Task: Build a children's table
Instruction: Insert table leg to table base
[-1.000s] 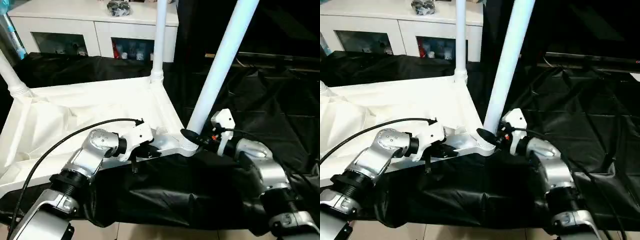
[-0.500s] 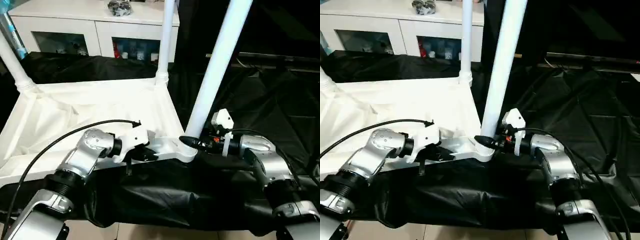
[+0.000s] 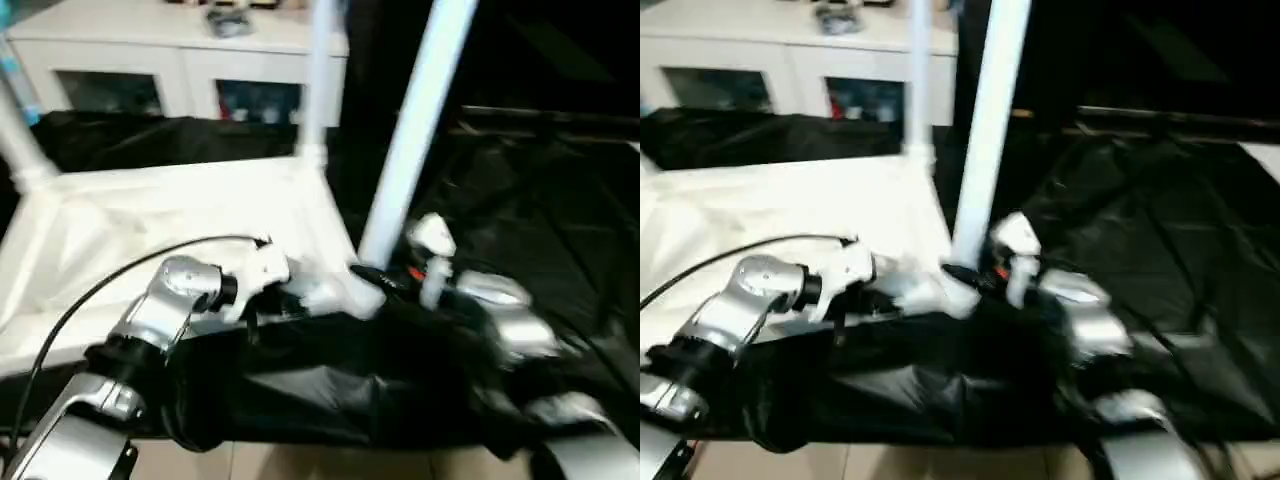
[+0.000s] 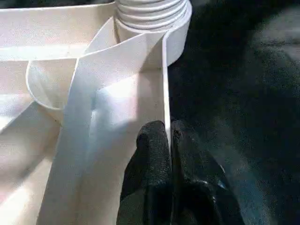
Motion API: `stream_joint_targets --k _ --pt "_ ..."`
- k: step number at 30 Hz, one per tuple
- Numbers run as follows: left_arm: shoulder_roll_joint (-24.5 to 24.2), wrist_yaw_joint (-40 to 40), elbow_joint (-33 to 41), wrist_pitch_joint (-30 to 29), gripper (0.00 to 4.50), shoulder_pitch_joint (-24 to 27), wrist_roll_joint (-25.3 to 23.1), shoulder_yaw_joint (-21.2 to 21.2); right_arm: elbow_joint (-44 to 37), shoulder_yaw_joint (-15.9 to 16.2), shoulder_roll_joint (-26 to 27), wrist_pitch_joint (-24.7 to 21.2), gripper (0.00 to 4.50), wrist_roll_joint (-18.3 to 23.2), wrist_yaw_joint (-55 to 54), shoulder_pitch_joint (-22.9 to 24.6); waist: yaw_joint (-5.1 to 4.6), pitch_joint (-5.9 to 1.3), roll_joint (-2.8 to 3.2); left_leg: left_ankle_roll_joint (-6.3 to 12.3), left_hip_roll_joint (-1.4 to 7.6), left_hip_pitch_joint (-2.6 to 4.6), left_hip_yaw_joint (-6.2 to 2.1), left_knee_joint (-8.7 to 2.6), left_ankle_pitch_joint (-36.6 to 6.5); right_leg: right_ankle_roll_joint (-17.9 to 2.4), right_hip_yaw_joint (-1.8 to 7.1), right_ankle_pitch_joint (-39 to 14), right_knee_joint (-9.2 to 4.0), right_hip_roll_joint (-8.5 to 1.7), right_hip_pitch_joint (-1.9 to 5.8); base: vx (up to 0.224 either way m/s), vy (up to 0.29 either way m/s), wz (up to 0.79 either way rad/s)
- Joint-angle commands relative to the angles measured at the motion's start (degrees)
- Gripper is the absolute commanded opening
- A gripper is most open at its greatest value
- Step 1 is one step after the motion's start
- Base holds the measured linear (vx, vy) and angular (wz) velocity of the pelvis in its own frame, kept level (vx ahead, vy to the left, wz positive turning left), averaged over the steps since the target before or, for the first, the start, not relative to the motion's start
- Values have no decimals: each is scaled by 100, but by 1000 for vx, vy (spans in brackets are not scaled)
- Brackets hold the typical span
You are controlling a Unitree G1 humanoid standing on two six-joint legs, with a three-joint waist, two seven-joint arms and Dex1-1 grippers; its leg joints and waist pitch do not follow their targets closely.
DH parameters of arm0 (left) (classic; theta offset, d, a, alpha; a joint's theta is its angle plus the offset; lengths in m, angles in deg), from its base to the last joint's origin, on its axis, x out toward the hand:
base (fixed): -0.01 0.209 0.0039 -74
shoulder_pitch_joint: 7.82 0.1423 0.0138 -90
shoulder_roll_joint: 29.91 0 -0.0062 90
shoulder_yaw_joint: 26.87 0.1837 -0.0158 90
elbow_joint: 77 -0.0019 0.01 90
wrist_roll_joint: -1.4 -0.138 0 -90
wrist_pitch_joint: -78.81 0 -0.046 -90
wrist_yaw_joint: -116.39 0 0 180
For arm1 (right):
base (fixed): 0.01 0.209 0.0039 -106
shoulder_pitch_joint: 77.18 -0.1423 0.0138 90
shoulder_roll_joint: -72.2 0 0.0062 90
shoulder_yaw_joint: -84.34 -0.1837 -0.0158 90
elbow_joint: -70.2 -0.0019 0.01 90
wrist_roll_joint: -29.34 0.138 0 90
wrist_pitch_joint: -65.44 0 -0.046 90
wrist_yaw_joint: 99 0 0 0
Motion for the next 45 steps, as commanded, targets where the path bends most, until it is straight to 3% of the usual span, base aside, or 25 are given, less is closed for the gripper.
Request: stream_joint_targets --k 1,4,5,6,11,14,15,16,22,25,27,30,33,35,39,40,44,45 --pt "286 -87 269 -225 0 -299 84 -6 997 -138 88 -356 186 -377 -1067 122 -15 -128 100 -425 283 81 -226 -546 -2728 -1011 133 -2267 -559 -281 31 0 0 0" --pt "694 -844 164 -710 0 -564 -112 -48 1410 -208 451 -303 186 -419 -1890 -198 -38 -138 106 -424 274 102 -207 -522 -2674 -1086 141 -2087 -557 -269 -10 0 0 0" --pt "948 -1293 42 -915 0 -685 -222 -57 1618 -241 642 -338 186 -427 -2237 -371 -19 -133 144 -431 270 125 -201 -515 -2683 -1120 139 -2050 -563 -270 -28 0 0 0" --pt "995 -1374 16 -946 0 -705 -242 -57 1653 -253 679 -362 186 -417 -2291 -402 -37 -133 111 -417 267 130 -183 -508 -2660 -1132 141 -2010 -572 -255 -31 0 0 0" --pt "1638 -2288 -262 -1209 0 -832 -497 71 2224 -263 1159 -540 186 -454 -3060 -882 8 -138 118 -259 258 94 -161 -489 -2320 -1194 139 -1655 -565 -251 8 0 0 0" --pt "1676 -2321 -249 -1288 0 -828 -538 70 2310 -319 1229 -562 186 -469 -3112 -959 21 -146 117 -150 249 63 -149 -480 -2128 -1202 132 -1332 -544 -241 39 0 0 0" --pt "1678 -2325 -232 -1332 0 -825 -531 61 2355 -345 1259 -555 186 -483 -3119 -993 7 -153 51 -107 252 47 -143 -481 -2069 -1220 125 -1213 -530 -231 58 0 0 0" --pt "1677 -2330 -227 -1371 0 -830 -530 50 2414 -369 1285 -548 186 -507 -3116 -1030 19 -153 79 -97 252 47 -151 -483 -2047 -1237 123 -1187 -511 -237 61 0 0 0" --pt "1609 -2308 -240 -1382 0 -833 -528 1 2627 -339 1332 -522 186 -660 -2999 -1125 -1 -125 86 -147 258 77 -163 -505 -2407 -1132 122 -1749 -574 -249 13 0 0 0" --pt "1548 -2076 -136 -1242 0 -778 -477 20 2606 -216 1301 -474 186 -773 -2708 -1125 -6 -125 89 -170 257 74 -171 -513 -2474 -1071 127 -1812 -588 -248 4 0 0 0" --pt "1434 -1774 2 -1024 0 -686 -391 48 2525 -144 1249 -428 186 -807 -2303 -1113 -14 -139 88 -141 254 48 -177 -518 -2366 -1087 122 -1657 -576 -250 38 0 0 0" --pt "1084 -1153 217 -498 0 -496 -242 88 2261 70 1029 -257 186 -868 -1175 -1000 -39 -167 82 40 263 6 -155 -494 -1938 -1293 120 -877 -515 -243 106 0 0 0" --pt "778 -723 286 -187 0 -359 -133 54 1983 174 774 -196 186 -825 -344 -840 -32 -208 75 338 267 19 -106 -429 -1315 -1582 111 172 -419 -232 165 0 0 0" --pt "605 -420 332 -81 0 -280 -31 12 1823 221 598 -175 186 -800 69 -741 -2 -207 98 463 286 44 -89 -407 -1052 -1726 107 524 -382 -245 173 0 0 0" --pt "224 348 428 247 0 -112 230 -76 1386 350 177 -248 186 -722 1060 -479 78 -183 122 403 327 82 -59 -424 -1084 -1819 89 384 -374 -216 181 0 0 0" --pt "200 387 423 260 0 -106 240 -80 1349 358 148 -261 186 -714 1143 -458 104 -176 87 369 331 88 -49 -424 -1140 -1823 80 270 -367 -204 178 0 0 0" --pt "-14 805 232 604 0 -133 361 -139 759 510 -198 -499 186 -621 2118 -148 159 -170 75 274 343 109 -33 -430 -1232 -1781 98 44 -380 -217 165 0 0 0" --pt "-32 855 182 646 0 -156 375 -164 641 539 -255 -545 186 -601 2283 -84 210 -175 77 285 335 119 -34 -424 -1218 -1728 100 23 -383 -216 173 0 0 0"
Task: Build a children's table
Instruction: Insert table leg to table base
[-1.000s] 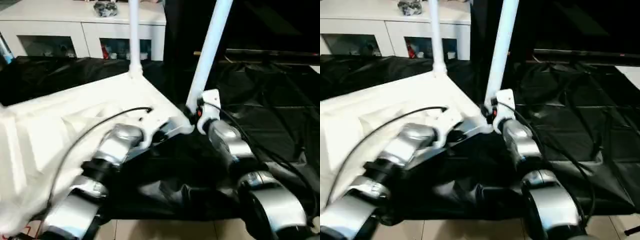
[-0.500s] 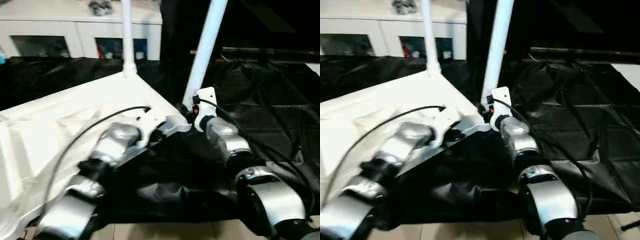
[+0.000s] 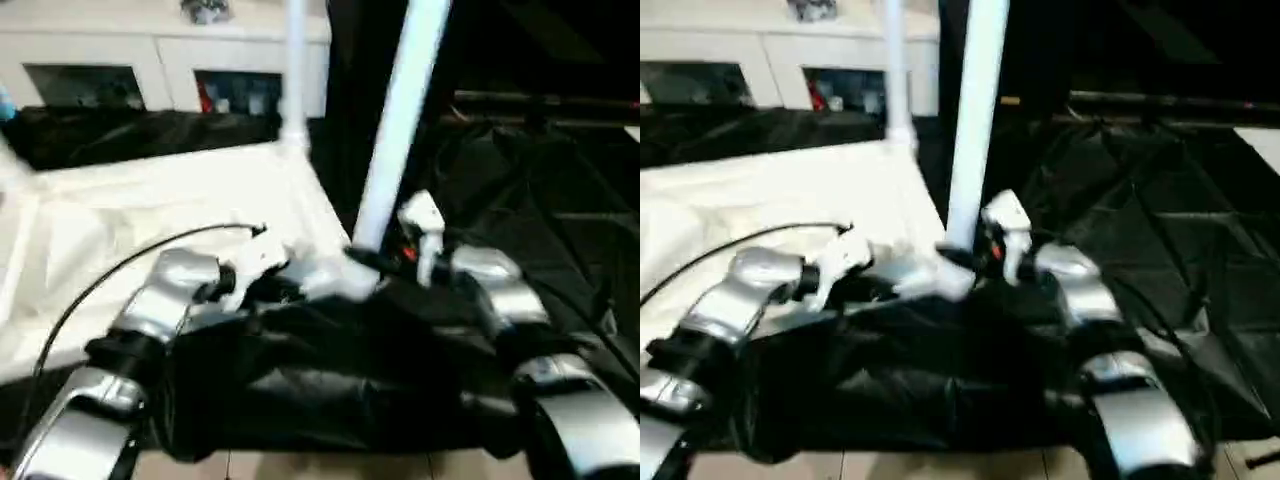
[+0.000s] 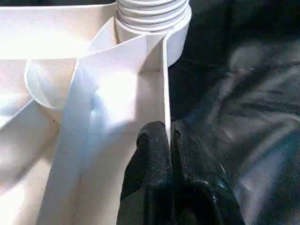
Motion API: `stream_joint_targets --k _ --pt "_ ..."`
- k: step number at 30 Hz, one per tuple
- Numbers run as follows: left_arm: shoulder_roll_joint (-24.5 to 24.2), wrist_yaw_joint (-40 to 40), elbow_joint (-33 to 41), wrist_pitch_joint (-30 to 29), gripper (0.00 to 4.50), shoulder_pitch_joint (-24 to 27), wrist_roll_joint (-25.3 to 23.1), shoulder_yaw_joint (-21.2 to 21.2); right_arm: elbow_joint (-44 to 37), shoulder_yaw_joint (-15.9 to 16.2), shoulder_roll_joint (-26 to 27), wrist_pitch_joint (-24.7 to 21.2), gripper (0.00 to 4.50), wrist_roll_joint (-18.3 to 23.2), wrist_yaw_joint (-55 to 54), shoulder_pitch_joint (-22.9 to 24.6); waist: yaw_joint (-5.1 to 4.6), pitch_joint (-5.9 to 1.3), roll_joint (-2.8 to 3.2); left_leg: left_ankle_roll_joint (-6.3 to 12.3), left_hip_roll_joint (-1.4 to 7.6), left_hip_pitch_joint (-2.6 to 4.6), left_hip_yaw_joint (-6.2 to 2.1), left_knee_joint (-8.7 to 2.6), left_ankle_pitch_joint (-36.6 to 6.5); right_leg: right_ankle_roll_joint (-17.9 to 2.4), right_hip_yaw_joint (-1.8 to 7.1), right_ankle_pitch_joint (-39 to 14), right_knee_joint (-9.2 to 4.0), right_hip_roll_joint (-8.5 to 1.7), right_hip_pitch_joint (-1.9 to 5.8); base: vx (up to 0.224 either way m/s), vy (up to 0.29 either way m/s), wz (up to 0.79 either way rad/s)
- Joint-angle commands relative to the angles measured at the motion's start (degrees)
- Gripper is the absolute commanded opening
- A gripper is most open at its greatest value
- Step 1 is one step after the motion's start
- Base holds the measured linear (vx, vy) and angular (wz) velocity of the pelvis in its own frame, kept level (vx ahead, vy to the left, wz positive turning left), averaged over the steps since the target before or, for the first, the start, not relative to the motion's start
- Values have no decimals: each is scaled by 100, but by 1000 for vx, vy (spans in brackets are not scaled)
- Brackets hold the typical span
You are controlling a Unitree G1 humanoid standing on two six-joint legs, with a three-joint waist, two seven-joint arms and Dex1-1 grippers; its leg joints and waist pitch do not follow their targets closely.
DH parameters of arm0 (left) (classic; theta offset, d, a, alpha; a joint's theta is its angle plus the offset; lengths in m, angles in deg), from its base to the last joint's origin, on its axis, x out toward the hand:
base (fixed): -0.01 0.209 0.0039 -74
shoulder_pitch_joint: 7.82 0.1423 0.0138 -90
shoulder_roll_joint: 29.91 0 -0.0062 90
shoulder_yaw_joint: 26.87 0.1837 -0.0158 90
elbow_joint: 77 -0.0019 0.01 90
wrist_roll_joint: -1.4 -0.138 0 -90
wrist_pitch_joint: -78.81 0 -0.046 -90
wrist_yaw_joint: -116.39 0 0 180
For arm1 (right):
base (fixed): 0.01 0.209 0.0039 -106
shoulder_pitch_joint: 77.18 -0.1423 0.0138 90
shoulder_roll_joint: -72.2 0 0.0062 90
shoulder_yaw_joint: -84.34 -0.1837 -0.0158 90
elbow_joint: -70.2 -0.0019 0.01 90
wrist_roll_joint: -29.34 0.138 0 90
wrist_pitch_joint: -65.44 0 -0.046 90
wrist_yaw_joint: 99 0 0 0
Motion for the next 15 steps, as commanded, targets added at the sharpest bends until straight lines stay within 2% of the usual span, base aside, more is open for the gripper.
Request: stream_joint_targets --k 1,3,8,9,10,11,12,14,15 --pt "98 328 156 316 0 -168 287 -4 229 535 23 -585 186 -214 568 434 40 -249 65 306 278 105 -56 -371 -1143 -1648 122 66 -287 -265 183 0 0 0" --pt "90 339 43 377 0 -227 292 -31 55 576 -30 -638 186 -170 711 531 55 -247 69 303 275 114 -46 -364 -1056 -1671 120 180 -277 -261 167 0 0 0" --pt "87 370 -110 487 0 -299 260 -66 -58 560 -35 -669 186 -163 740 631 99 -251 67 200 270 123 -49 -371 -1108 -1638 123 71 -281 -272 171 0 0 0" --pt "89 386 -155 528 0 -316 259 -69 -127 556 -42 -710 186 -158 744 667 108 -253 87 188 266 125 -51 -368 -1079 -1639 124 106 -274 -273 171 0 0 0" --pt "90 396 -180 555 0 -324 264 -68 -166 559 -39 -726 186 -156 727 691 108 -254 71 185 261 123 -47 -363 -1071 -1636 124 125 -275 -269 176 0 0 0" --pt "90 396 -180 555 0 -324 264 -68 -166 559 -39 -726 186 -156 727 691 115 -255 86 182 262 124 -51 -363 -1067 -1637 124 133 -272 -272 176 0 0 0" --pt "95 401 -213 589 0 -336 261 -67 -216 562 -35 -740 186 -154 688 720 122 -256 75 193 259 124 -49 -358 -1043 -1628 124 155 -274 -272 181 0 0 0" --pt "117 388 -263 637 0 -351 233 -69 -263 535 -3 -728 186 -165 554 756 131 -264 76 214 260 127 -47 -348 -956 -1628 124 308 -257 -267 185 0 0 0" --pt "165 270 -271 656 0 -347 183 -75 -167 391 107 -672 186 -167 169 716 135 -263 79 228 258 126 -48 -349 -919 -1645 119 363 -252 -266 182 0 0 0"
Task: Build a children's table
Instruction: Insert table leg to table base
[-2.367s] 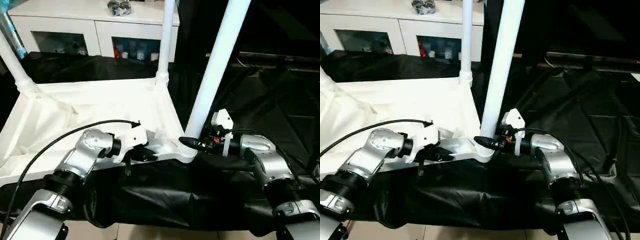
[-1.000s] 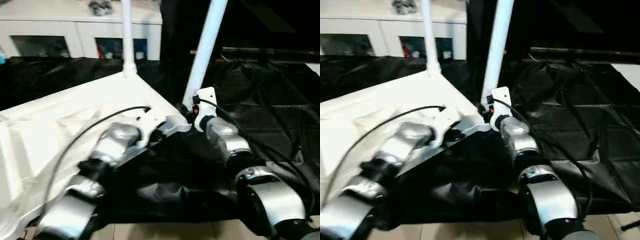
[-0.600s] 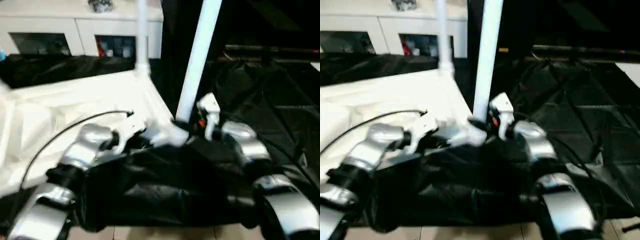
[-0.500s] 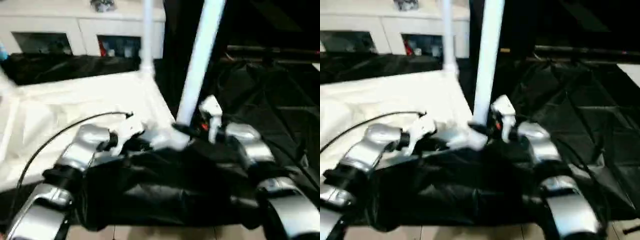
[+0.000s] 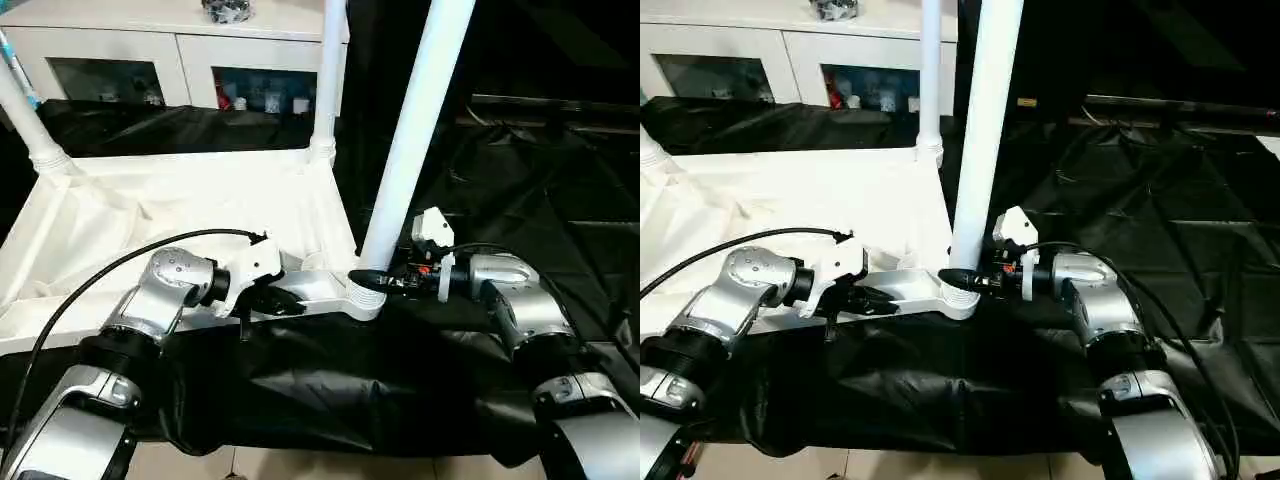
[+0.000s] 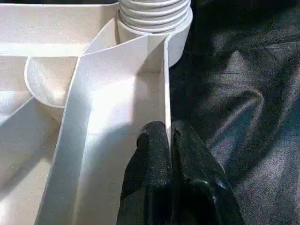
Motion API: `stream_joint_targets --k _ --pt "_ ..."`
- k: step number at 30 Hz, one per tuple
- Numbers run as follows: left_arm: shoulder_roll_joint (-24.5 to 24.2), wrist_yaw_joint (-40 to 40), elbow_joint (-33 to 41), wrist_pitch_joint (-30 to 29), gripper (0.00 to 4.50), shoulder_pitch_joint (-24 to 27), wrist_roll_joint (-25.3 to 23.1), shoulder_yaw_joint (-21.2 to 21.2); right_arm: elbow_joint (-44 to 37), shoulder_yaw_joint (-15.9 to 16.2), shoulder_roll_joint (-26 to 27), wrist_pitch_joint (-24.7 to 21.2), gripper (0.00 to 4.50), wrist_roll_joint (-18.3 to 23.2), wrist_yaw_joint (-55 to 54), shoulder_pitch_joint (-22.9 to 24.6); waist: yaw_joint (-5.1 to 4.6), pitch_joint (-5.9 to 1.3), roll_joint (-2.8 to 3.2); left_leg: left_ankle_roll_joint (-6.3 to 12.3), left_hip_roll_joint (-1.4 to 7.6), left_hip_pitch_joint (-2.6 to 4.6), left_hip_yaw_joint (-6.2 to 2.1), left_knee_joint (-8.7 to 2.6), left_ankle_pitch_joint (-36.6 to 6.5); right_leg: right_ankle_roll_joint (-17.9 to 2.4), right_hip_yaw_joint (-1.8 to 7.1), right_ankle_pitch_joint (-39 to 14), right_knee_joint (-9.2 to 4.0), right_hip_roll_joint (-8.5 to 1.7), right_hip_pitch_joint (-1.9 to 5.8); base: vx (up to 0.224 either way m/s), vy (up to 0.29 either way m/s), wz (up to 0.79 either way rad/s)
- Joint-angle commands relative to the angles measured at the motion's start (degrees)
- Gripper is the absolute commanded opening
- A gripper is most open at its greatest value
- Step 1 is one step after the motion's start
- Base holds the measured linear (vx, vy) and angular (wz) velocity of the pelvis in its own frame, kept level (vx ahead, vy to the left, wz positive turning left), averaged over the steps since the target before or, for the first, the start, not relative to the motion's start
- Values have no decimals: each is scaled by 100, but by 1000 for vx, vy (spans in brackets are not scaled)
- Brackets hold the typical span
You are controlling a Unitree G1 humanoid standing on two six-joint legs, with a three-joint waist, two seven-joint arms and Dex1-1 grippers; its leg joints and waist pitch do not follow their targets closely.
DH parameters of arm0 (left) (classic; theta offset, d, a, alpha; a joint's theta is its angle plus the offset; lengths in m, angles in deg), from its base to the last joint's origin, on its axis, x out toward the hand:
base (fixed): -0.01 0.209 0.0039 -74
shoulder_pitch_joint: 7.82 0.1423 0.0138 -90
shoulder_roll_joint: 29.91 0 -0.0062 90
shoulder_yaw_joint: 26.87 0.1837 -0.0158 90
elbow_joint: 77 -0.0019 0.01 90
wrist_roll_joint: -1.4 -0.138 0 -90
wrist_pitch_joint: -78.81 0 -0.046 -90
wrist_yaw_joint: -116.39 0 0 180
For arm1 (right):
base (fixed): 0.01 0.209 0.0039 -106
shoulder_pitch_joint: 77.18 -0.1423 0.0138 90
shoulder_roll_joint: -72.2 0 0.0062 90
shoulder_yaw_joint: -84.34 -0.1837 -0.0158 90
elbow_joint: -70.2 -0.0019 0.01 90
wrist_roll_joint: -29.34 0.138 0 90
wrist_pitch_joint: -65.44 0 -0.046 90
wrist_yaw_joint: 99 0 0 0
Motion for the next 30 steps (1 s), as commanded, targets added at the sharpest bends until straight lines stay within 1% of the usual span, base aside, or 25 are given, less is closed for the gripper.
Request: stream_joint_targets --k 1,2,3,5,6,7,8,9,10,11,12,14,15,16,17,18,19,21,22,24,25,26,27,29,30 --pt "206 -170 96 197 0 -237 163 -87 542 294 264 -416 186 -231 -286 311 2 -264 71 218 255 110 -53 -355 -965 -1647 118 292 -268 -267 174 0 0 0" --pt "255 -287 100 184 0 -231 134 -92 705 152 361 -358 186 -232 -673 232 1 -261 73 186 259 116 -56 -363 -1014 -1637 121 199 -274 -274 168 0 0 0" --pt "279 -340 106 155 0 -229 123 -94 788 92 401 -332 186 -238 -855 190 -22 -228 71 52 258 115 -68 -404 -1390 -1576 132 -394 -330 -287 145 0 0 0" --pt "354 -532 122 62 0 -231 67 -92 1020 -53 502 -236 186 -273 -1380 71 -64 -219 69 -79 261 126 -82 -425 -1647 -1507 150 -855 -363 -307 115 0 0 0" --pt "493 -806 155 -65 0 -241 -15 -69 1331 -265 658 -112 186 -278 -2153 -108 -98 -210 67 -182 253 137 -113 -447 -1861 -1397 154 -1310 -407 -321 108 0 0 0" --pt "541 -877 175 -111 0 -243 -32 -62 1416 -329 708 -80 186 -267 -2368 -160 -156 -198 76 -263 257 144 -129 -455 -1998 -1317 170 -1597 -438 -331 73 0 0 0" --pt "648 -1015 238 -224 0 -245 -66 -37 1584 -467 816 -36 186 -225 -2808 -267 -196 -190 73 -312 247 130 -146 -464 -2106 -1218 170 -1871 -455 -331 68 0 0 0" --pt "671 -1044 249 -244 0 -248 -76 -30 1612 -492 837 -43 186 -214 -2888 -287 -200 -193 70 -316 241 121 -162 -468 -2126 -1162 161 -1967 -465 -330 78 0 0 0" --pt "808 -1245 295 -384 0 -277 -163 17 1774 -611 953 -86 186 -174 -3347 -401 -209 -205 75 -292 241 113 -161 -467 -2087 -1096 167 -1944 -470 -323 70 0 0 0" --pt "910 -1419 296 -473 0 -316 -250 59 1875 -664 1032 -91 186 -167 -3641 -473 -216 -203 77 -296 245 121 -161 -469 -2082 -1104 168 -1889 -471 -318 54 0 0 0" --pt "1052 -1654 290 -642 0 -372 -330 87 1993 -725 1118 -118 186 -152 -3969 -560 -222 -207 81 -293 244 145 -150 -459 -2088 -1133 169 -1799 -474 -306 36 0 0 0" --pt "1400 -2168 282 -1044 0 -492 -428 119 2252 -847 1291 -181 186 -123 -4560 -754 -226 -209 84 -304 241 145 -135 -452 -1979 -1203 171 -1621 -465 -300 39 0 0 0" --pt "1400 -2168 282 -1044 0 -492 -428 119 2252 -847 1291 -181 186 -123 -4560 -754 -183 -239 96 -274 241 180 -107 -422 -1820 -1265 173 -1374 -464 -300 30 0 0 0" --pt "1501 -2313 281 -1149 0 -523 -443 129 2339 -890 1345 -186 186 -118 -4716 -816 -139 -242 88 -194 233 173 -78 -400 -1640 -1325 177 -988 -437 -274 42 0 0 0" --pt "1720 -2474 375 -1375 0 -529 -477 162 2525 -955 1456 -223 186 -84 -4899 -954 -134 -245 89 -151 227 143 -79 -393 -1527 -1358 176 -790 -408 -270 68 0 0 0" --pt "1865 -2565 477 -1522 0 -500 -520 214 2636 -885 1515 -205 186 -191 -5009 -1036 -111 -271 91 -91 224 122 -78 -379 -1238 -1408 157 -371 -353 -265 110 0 0 0" --pt "1865 -2565 477 -1522 0 -500 -520 214 2636 -885 1515 -205 186 -191 -5009 -1036 -104 -276 92 -56 225 120 -73 -370 -1115 -1441 149 -180 -336 -261 117 0 0 0" --pt "2021 -2764 531 -1641 0 -457 -685 326 2772 -693 1604 -154 186 -442 -5095 -1141 -78 -284 76 105 205 72 -73 -344 -767 -1468 129 308 -289 -260 176 0 0 0" --pt "2022 -2798 515 -1639 0 -455 -724 338 2789 -668 1616 -141 186 -475 -5106 -1155 -77 -281 78 153 199 77 -70 -340 -756 -1471 120 333 -293 -257 174 0 0 0" --pt "1994 -2905 432 -1569 0 -465 -767 297 2818 -652 1668 13 186 -508 -5058 -1189 -76 -275 74 187 203 89 -70 -345 -907 -1452 123 145 -320 -270 171 0 0 0" --pt "1994 -2905 432 -1569 0 -465 -767 297 2818 -652 1668 13 186 -508 -5058 -1189 -78 -264 74 163 210 94 -71 -358 -1070 -1431 126 -92 -350 -278 161 0 0 0" --pt "1876 -2862 445 -1389 0 -451 -782 304 2782 -687 1688 166 186 -465 -4972 -1181 -82 -252 47 125 215 93 -75 -373 -1225 -1387 127 -360 -374 -280 155 0 0 0" --pt "1876 -2862 445 -1389 0 -451 -782 304 2782 -687 1688 166 186 -465 -4972 -1181 -72 -252 59 104 218 96 -84 -378 -1282 -1364 129 -485 -383 -291 150 0 0 0" --pt "1660 -2658 575 -1205 0 -346 -725 287 2696 -823 1685 406 186 -328 -4781 -1152 -76 -254 63 70 219 95 -86 -384 -1322 -1315 133 -570 -388 -288 145 0 0 0" --pt "1574 -2499 674 -1055 0 -269 -673 285 2673 -917 1676 489 186 -279 -4703 -1145 -87 -267 60 85 221 73 -98 -384 -1255 -1309 132 -462 -367 -296 163 0 0 0"
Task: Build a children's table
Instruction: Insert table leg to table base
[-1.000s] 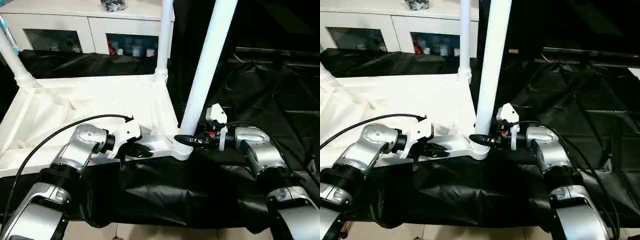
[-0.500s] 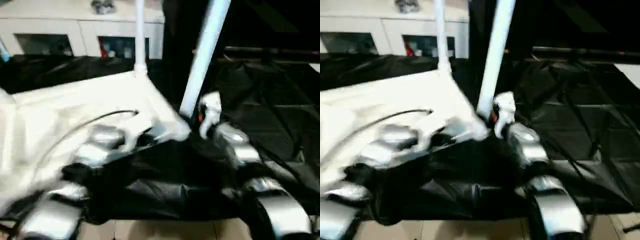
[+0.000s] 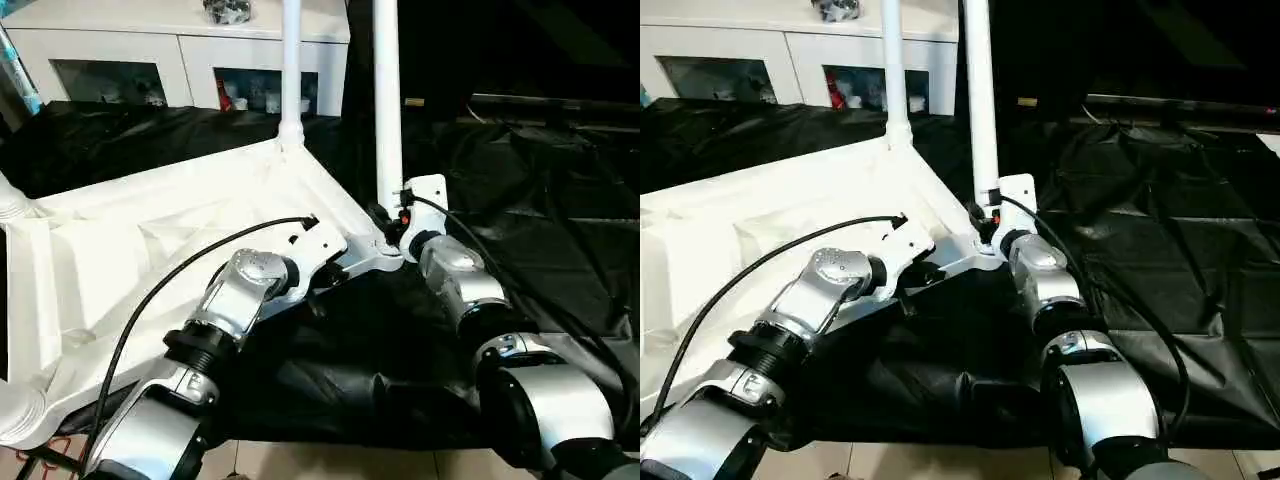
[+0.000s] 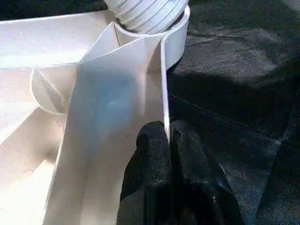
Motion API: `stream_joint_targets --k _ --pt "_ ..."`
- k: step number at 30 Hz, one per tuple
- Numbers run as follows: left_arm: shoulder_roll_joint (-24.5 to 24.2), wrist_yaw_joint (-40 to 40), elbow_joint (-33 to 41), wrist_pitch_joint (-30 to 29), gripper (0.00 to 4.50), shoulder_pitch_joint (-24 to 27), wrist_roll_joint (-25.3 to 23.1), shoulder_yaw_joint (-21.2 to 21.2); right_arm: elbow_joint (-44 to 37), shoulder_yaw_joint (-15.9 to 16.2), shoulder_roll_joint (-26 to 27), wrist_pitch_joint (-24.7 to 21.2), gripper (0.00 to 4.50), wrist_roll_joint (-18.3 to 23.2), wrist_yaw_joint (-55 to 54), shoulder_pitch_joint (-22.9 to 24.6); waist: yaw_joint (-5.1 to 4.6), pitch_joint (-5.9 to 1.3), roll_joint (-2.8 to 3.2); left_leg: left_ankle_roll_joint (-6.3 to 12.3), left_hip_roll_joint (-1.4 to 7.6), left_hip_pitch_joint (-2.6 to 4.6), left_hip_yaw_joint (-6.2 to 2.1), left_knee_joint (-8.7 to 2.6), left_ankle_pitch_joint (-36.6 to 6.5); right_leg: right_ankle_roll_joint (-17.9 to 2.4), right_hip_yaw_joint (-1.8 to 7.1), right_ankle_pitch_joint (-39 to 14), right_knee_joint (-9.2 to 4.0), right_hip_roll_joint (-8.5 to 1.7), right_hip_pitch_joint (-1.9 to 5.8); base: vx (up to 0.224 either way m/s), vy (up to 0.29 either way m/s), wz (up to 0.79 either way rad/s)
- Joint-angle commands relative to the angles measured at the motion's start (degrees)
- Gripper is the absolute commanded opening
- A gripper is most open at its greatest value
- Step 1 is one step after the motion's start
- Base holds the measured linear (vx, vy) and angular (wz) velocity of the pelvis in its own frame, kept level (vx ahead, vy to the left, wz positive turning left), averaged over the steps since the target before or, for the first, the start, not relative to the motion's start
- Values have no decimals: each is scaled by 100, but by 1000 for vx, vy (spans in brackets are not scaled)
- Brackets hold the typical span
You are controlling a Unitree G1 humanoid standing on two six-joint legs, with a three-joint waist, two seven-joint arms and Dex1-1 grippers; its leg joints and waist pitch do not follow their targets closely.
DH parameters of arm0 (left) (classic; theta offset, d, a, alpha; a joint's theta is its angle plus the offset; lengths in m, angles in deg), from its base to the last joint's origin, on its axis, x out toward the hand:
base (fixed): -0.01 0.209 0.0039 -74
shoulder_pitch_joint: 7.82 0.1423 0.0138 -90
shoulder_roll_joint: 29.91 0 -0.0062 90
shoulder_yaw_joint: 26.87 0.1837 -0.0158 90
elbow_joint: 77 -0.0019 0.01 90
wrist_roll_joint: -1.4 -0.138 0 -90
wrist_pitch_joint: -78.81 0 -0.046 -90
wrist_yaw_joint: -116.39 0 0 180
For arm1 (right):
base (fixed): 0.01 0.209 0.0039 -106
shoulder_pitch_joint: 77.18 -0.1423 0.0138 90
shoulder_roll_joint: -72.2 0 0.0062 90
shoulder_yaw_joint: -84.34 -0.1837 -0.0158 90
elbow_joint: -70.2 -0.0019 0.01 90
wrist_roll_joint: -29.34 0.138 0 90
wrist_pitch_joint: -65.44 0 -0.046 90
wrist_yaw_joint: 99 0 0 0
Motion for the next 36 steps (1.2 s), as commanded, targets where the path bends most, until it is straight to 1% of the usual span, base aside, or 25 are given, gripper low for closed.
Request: stream_joint_targets --k 1,2,4,5,6,7,8,9,11,14,15,16,17,19,20,21,22,23,24,26,27,29,31,32,36 --pt "132 182 326 371 0 -47 118 195 339 163 423 -152 186 102 438 213 -17 -299 36 147 231 83 -97 -383 -1174 -1293 129 -288 -331 -271 171 0 0 0" --pt "24 366 479 367 0 54 181 190 258 76 410 -49 186 169 587 237 -24 -298 27 171 227 79 -95 -378 -1094 -1318 126 -166 -317 -264 176 0 0 0" --pt "-145 631 687 425 0 198 258 200 104 -25 381 106 186 272 839 283 -51 -327 36 366 220 41 -91 -339 -774 -1442 121 396 -246 -268 218 0 0 0" --pt "-252 814 785 574 0 279 309 221 -24 -88 364 156 186 381 1016 312 -58 -334 44 419 218 52 -83 -328 -686 -1474 119 535 -239 -258 212 0 0 0" --pt "-360 953 869 719 0 358 351 227 -189 -151 339 207 186 501 1207 348 -66 -345 40 589 216 32 -80 -297 -461 -1561 119 890 -203 -257 227 0 0 0" --pt "-389 970 890 735 0 380 359 222 -244 -165 329 225 186 535 1259 361 -62 -348 65 617 223 46 -75 -297 -454 -1585 120 945 -200 -256 218 0 0 0" --pt "-502 1175 1019 624 0 471 493 174 -488 -176 278 305 186 633 1485 437 -62 -362 57 666 221 50 -72 -275 -374 -1628 118 1086 -178 -242 216 0 0 0" --pt "-531 1232 1062 562 45 497 536 156 -556 -177 262 327 186 660 1547 460 -56 -371 83 686 223 47 -72 -264 -311 -1651 122 1200 -162 -244 217 0 0 0" --pt "-622 1364 1180 533 56 568 620 113 -746 -186 211 369 186 741 1713 529 -58 -381 70 760 220 27 -70 -237 -123 -1693 113 1507 -120 -222 214 0 0 0" --pt "-682 1385 1357 520 78 655 827 -69 -1091 -293 143 332 186 947 1985 654 -54 -366 96 764 238 48 -61 -243 -210 -1758 108 1384 -129 -222 198 0 0 0" --pt "-629 1492 1511 241 78 630 1292 -447 -1362 -327 96 292 186 1044 2135 762 -50 -359 105 728 223 46 -54 -240 -222 -1772 108 1380 -122 -203 206 0 0 0" --pt "-605 1515 1541 154 78 611 1417 -549 -1414 -326 87 281 186 1055 2157 785 -27 -365 93 687 230 58 -42 -237 -186 -1808 107 1402 -113 -207 207 0 0 0" --pt "-527 1491 1524 -74 88 460 1758 -892 -1560 -307 52 238 186 1071 2212 858 -17 -364 108 684 244 63 -45 -237 -184 -1834 105 1402 -112 -209 195 0 0 0" --pt "-465 1316 1355 -180 92 216 1939 -1186 -1711 -269 25 188 186 1065 2261 939 -6 -341 99 637 229 54 -27 -228 -258 -1849 99 1310 -117 -190 187 0 0 0" --pt "-454 1271 1311 -189 92 164 1958 -1234 -1737 -262 18 180 186 1062 2273 954 -11 -323 105 600 215 58 -15 -234 -452 -1800 102 1041 -144 -186 174 0 0 0" --pt "-319 675 905 -197 92 -209 1869 -1465 -1836 -203 8 167 186 1030 2319 1012 -27 -309 89 533 212 47 -29 -248 -646 -1733 106 707 -169 -201 185 0 0 0" --pt "-319 675 905 -197 92 -209 1869 -1465 -1836 -203 8 167 186 1030 2319 1012 -28 -303 93 461 206 77 -33 -245 -818 -1665 119 443 -201 -209 166 0 0 0" --pt "-171 99 518 -186 92 -544 1802 -1646 -1884 -153 16 163 186 999 2334 1030 -38 -296 67 439 207 59 -44 -253 -849 -1640 123 318 -211 -226 180 -51 -8 1" --pt "-19 -523 114 -142 92 -894 1757 -1824 -1940 -106 29 139 186 968 2344 1042 -32 -294 76 370 201 75 -48 -249 -915 -1563 126 105 -231 -223 173 0 0 0" --pt "142 -1103 -295 -82 92 -1258 1742 -1962 -1965 -72 43 111 186 942 2337 1028 -40 -308 90 329 200 65 -69 -245 -834 -1507 120 174 -222 -217 191 0 0 0" --pt "282 -1427 -582 -19 92 -1557 1789 -2001 -1981 -46 59 70 186 921 2294 1002 -44 -311 59 385 187 25 -70 -232 -677 -1505 116 300 -204 -219 204 0 0 0" --pt "349 -1484 -669 16 92 -1670 1812 -1988 -1977 -37 61 55 186 911 2272 984 -24 -337 52 517 187 25 -71 -197 -430 -1569 119 646 -171 -238 207 0 0 0" --pt "602 -1285 -590 57 92 -1810 1848 -1844 -1948 -10 72 50 186 867 2222 948 -7 -356 15 764 173 -11 -68 -158 -97 -1700 114 1168 -119 -250 231 0 0 0" --pt "870 -943 -393 83 92 -1853 1936 -1714 -1901 0 61 53 186 832 2200 914 5 -373 19 878 170 -12 -65 -132 42 -1754 110 1385 -99 -254 235 0 0 0" --pt "1193 -241 170 53 92 -1718 2326 -1551 -1875 17 6 19 186 805 2160 882 59 -412 11 1151 199 -13 -63 -76 449 -1945 97 1909 -26 -266 222 0 0 0"
